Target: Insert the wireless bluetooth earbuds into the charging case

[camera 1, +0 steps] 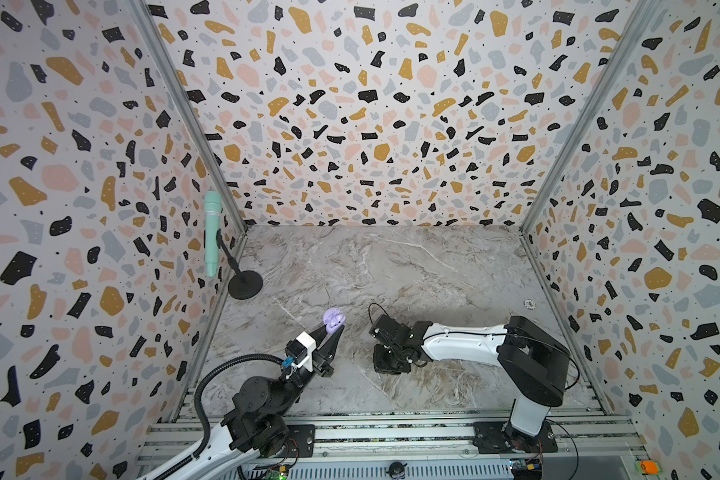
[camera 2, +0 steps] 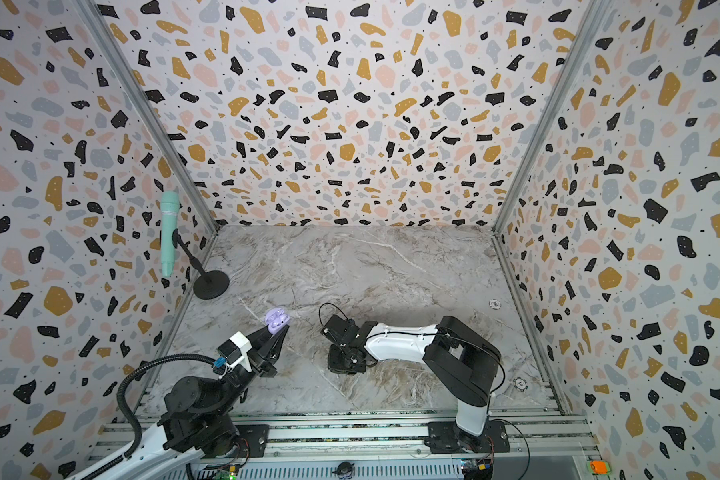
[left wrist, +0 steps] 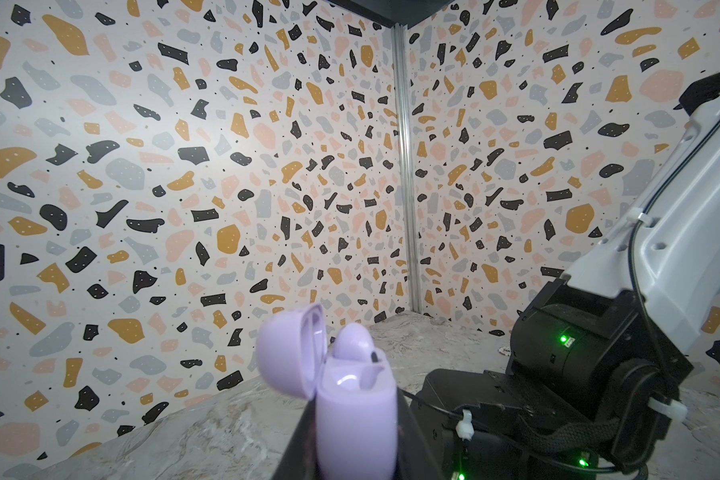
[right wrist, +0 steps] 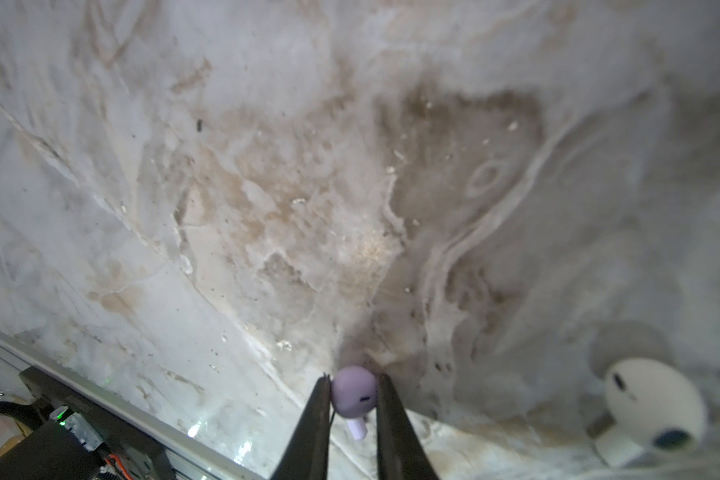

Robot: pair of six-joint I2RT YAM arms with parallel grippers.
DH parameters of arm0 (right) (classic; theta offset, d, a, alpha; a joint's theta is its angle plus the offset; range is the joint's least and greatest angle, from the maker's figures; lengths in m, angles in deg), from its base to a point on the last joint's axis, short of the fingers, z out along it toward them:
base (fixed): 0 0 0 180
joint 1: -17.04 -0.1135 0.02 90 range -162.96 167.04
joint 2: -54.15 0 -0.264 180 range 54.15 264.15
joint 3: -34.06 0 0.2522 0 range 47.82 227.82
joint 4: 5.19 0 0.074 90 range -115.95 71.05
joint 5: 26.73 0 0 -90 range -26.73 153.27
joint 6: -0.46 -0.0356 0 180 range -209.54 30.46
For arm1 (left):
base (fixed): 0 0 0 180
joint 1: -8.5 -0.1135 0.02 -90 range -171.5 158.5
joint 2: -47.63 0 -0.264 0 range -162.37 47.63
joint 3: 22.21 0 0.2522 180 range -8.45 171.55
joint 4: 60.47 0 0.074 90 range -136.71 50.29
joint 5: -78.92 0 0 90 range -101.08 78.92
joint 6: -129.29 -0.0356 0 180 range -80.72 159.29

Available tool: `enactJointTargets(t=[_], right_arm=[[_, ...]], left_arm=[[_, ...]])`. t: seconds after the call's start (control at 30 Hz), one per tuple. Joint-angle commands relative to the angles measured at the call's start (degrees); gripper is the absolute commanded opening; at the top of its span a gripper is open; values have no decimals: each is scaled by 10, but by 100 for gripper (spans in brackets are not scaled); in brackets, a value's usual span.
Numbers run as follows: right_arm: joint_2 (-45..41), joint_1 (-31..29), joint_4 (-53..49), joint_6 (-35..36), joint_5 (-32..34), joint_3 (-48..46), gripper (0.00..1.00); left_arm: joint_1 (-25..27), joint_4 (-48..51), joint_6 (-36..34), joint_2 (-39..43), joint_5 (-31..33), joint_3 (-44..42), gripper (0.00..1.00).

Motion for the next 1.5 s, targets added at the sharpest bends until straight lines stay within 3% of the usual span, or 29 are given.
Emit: enactJointTargets(t=[0.0, 1.07, 1.47], right_arm=[[-6, 3, -14, -7, 8, -29, 21], [-176, 32, 225, 41, -30, -181, 20], [-237, 50, 259, 60, -43, -213, 20]], left_arm=[[4, -23, -6, -2, -5, 5, 0], [4, -36, 20, -66, -17, 6, 0], [4, -38, 31, -102, -19, 12, 0]])
